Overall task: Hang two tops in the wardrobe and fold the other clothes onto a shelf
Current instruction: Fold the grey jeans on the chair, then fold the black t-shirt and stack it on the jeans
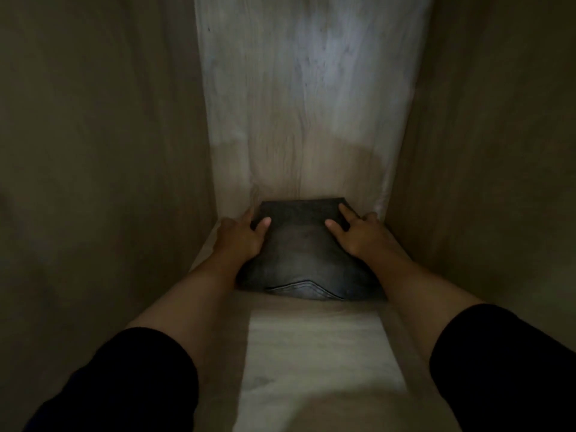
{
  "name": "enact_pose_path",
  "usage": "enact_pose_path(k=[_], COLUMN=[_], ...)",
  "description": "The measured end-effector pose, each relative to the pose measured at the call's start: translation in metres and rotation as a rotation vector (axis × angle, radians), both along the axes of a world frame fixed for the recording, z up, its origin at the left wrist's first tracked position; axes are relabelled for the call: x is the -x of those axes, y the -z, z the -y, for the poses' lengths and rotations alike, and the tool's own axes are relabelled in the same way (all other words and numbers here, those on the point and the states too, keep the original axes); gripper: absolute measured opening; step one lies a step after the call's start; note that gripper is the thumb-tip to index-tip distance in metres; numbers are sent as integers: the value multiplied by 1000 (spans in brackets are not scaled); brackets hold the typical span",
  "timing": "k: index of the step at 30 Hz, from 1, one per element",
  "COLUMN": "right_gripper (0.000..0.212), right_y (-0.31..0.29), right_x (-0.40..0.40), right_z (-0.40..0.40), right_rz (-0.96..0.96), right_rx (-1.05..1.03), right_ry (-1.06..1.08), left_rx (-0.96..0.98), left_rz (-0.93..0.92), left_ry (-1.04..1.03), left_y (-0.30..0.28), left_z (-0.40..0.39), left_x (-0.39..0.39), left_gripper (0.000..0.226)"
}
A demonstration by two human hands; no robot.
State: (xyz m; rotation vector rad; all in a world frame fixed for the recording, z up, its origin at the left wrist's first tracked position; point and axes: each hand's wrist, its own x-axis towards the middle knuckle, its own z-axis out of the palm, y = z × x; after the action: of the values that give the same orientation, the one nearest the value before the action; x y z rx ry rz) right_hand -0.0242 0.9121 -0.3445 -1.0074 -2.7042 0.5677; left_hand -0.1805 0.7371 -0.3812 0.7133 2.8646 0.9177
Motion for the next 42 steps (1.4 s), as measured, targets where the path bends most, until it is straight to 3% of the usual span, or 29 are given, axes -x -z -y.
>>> enact_pose_path(k=[2,4,8,11,15,19,22,29,35,42], right_gripper=[66,66,64,62,54,50,48,46,43,39], right_y=[-11,-20,-33,-25,4,13,-11,-94,-201,-320], right_x=[-19,-40,-90,-138,-212,-266,-292,-336,-353,-349], right_z=[17,40,92,139,201,240,260,313,356,419], right_rz=[-41,-123,-457,-703,-884,-914,-873,-756,-649,-584], right_rx=[-65,-63,180,358,530,597,685,813,856,885], right_ry=[-9,-29,-6,20,19,-37,-14,34,-20,-192], left_rx=[-53,-178,-586,-848,-1110,-1144,-1140,-1139,-1135,-1090], left_rz=[-38,-51,-17,17,164,229,294,369,420,251], left_ry=[-37,-62,-94,-22,25,52,-17,-107,-239,-390], left_y=[-13,-35,-68,-62,-20,3,-21,-140,-252,-366], left_z=[13,27,58,82,119,149,169,220,277,353], left_x=[-20,-60,-151,-224,-309,-363,-389,-430,-453,-477], left_gripper=[94,73,52,51,51,51,51,50,51,48])
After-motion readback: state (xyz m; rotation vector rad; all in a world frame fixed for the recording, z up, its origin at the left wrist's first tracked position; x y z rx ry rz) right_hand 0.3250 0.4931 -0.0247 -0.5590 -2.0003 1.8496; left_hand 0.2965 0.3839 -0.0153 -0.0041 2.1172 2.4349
